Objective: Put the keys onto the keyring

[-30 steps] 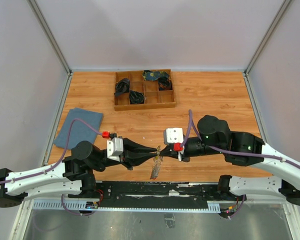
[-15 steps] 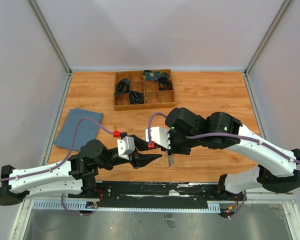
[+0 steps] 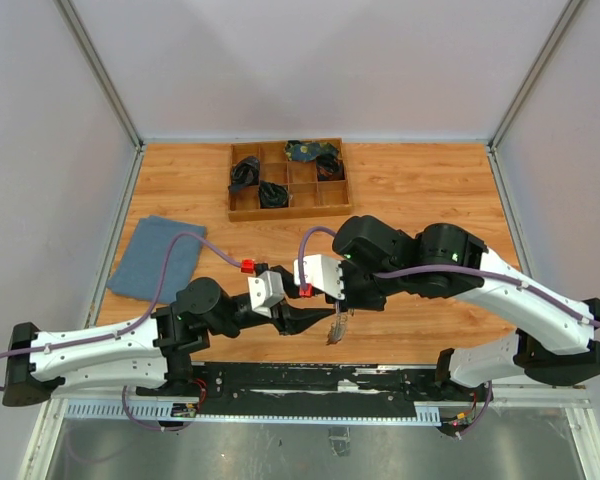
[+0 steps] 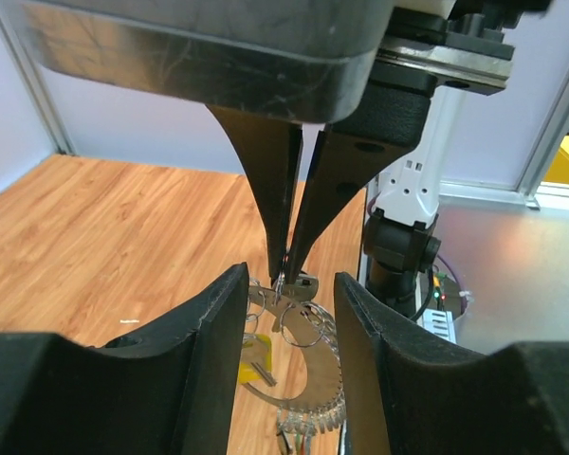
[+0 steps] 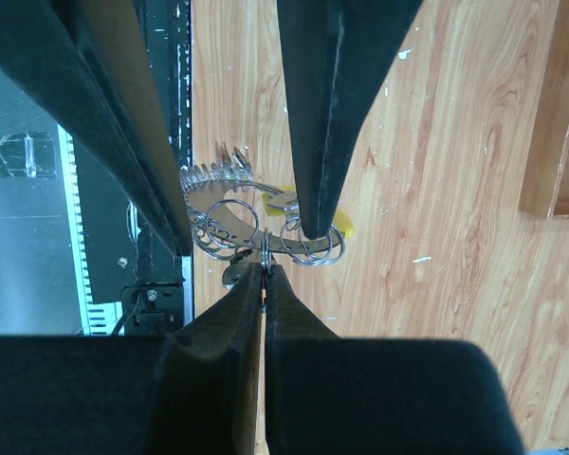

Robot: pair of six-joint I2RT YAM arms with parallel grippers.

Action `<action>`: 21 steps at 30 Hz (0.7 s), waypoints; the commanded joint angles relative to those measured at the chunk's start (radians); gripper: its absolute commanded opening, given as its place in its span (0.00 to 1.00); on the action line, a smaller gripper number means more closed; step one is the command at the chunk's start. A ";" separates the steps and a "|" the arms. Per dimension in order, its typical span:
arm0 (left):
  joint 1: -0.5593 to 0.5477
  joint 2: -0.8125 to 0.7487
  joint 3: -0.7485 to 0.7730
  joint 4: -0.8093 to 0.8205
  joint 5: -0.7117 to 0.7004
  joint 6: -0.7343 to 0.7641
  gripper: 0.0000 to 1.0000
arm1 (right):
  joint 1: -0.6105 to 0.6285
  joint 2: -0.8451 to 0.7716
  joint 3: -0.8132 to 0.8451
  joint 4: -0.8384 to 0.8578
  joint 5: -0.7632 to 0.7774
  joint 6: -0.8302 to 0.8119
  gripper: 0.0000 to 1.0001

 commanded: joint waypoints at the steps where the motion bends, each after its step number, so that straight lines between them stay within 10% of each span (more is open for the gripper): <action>1: -0.001 0.037 0.011 0.067 0.011 0.004 0.47 | 0.025 -0.013 0.024 0.019 -0.006 0.013 0.00; 21: -0.001 0.068 0.016 0.049 -0.009 -0.011 0.29 | 0.032 -0.032 0.015 0.061 -0.030 0.015 0.00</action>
